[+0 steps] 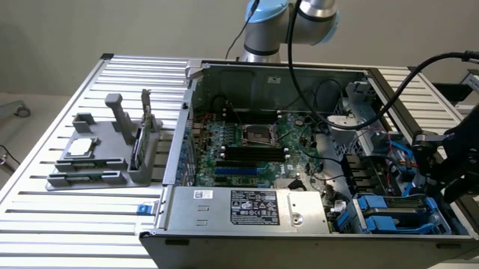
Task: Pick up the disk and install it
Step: 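Insert the first disk wire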
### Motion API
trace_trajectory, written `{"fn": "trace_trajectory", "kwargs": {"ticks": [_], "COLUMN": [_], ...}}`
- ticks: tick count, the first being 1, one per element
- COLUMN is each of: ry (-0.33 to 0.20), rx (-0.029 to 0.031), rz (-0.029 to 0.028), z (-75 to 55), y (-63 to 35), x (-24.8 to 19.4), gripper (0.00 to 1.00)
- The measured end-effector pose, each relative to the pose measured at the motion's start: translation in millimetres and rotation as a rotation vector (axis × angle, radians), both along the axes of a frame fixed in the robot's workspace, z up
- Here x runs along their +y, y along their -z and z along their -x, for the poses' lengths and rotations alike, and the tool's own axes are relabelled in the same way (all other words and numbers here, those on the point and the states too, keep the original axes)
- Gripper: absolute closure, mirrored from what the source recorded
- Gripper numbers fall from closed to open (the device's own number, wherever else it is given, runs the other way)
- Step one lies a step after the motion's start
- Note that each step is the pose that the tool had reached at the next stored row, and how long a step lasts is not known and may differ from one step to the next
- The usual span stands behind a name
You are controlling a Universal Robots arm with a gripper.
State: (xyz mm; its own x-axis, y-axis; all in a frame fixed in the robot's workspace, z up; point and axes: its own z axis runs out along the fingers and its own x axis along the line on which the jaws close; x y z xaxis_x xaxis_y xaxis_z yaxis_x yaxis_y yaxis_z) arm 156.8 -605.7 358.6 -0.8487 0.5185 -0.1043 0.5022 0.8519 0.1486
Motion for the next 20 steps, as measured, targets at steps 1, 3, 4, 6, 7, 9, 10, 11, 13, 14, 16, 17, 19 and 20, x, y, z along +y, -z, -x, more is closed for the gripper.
{"fn": "trace_trajectory", "kwargs": {"ticks": [1,3,4,6,7,9,10,11,13,14,16,17,19,20], "ry": [0.01,0.03,0.04,0.059,0.068,0.082,0.085,0.087,0.089,0.091,0.101,0.11,0.136,0.15], "rx": [0.0013,0.0042,0.0056,0.0084,0.0099,0.0134,0.0157,0.0178,0.0222,0.0249,0.0284,0.0289,0.0291,0.0292], "rz": [0.0011,0.0034,0.0048,0.0071,0.0082,0.0094,0.0094,0.0095,0.0095,0.0098,0.0097,0.0094,0.0091,0.0091], "z": [0.1,0.3,0.4,0.7,0.8,1.3,2.1,3.0,4.5,4.7,4.8,4.8,4.7,4.6], "y": [1.1,3.3,4.2,6.3,7.3,9.2,10.2,11.1,12.9,13.7,15.0,15.6,16.3,16.6], "x": [0.3,0.9,1.2,1.9,2.2,3.3,4.5,5.8,8.7,10.1,11.6,11.8,11.9,11.9], "gripper": [0.73,0.73,0.73,0.73,0.73,0.73,0.73,0.73,0.73,0.73,0.73,0.73,0.73,0.73]}}
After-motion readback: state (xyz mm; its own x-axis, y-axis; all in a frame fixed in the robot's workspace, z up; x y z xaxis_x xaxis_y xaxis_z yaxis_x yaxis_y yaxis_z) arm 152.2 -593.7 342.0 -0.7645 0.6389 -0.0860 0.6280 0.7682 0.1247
